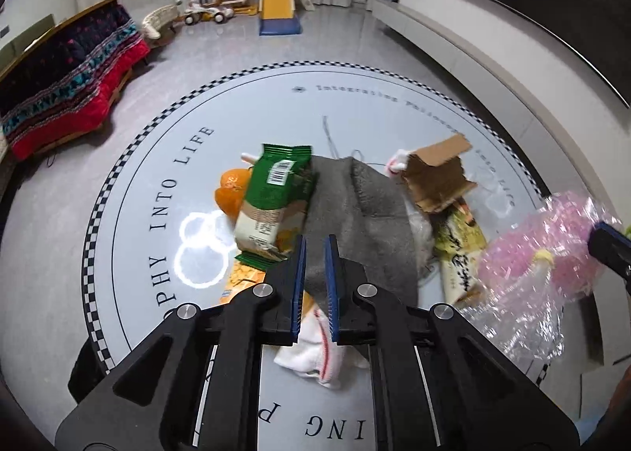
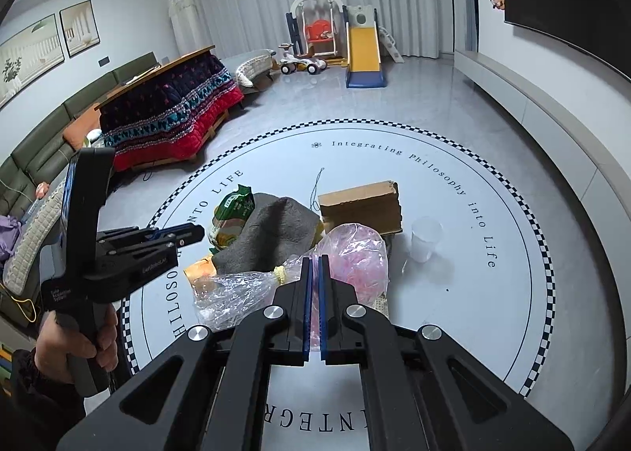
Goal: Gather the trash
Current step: 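Release the grey cloth and grasp the green snack packet with the left gripper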
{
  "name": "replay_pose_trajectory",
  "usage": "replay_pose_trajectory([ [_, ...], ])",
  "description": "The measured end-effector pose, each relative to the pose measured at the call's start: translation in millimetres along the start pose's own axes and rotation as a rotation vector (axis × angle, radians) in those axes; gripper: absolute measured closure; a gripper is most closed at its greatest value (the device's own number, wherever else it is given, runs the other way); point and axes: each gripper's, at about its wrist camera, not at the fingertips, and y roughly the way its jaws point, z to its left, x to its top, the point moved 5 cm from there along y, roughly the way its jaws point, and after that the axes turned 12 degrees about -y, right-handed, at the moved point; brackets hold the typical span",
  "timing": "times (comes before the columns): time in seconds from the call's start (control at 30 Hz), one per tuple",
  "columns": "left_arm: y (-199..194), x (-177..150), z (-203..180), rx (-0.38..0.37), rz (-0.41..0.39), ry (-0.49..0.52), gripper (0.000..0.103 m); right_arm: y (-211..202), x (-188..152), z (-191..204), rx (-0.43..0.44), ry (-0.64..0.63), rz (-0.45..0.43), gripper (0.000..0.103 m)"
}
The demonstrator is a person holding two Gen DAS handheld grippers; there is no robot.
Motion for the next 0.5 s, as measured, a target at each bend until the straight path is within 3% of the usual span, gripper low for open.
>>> replay_pose_trajectory([
  [0.2, 37, 11, 18, 0.053, 0.064, -0.027, 0.094, 13, 1, -5, 0.015, 0.005, 0.009, 0.099],
  [0.27, 50, 14, 26, 0.059, 0.085, -0.041, 0.087, 19, 2, -6, 0.021, 0.006, 0.012, 0.099],
  [0.3, 55, 15, 29, 0.059, 0.090, -0.046, 0.064, 21, 2, -6, 0.023, 0.006, 0.014, 0.099],
  [0.33, 59, 17, 32, 0.063, 0.089, -0.051, 0.026, 25, 2, -7, 0.026, 0.005, 0.015, 0.099],
  [0.37, 61, 19, 33, 0.066, 0.072, -0.052, 0.013, 27, 3, -7, 0.027, 0.004, 0.016, 0.099],
  [0.43, 61, 25, 34, 0.072, 0.023, -0.036, 0.009, 33, 4, -8, 0.027, 0.003, 0.019, 0.099],
  [0.5, 67, 28, 34, 0.073, 0.034, -0.023, 0.009, 37, 6, -8, 0.029, 0.002, 0.023, 0.099],
])
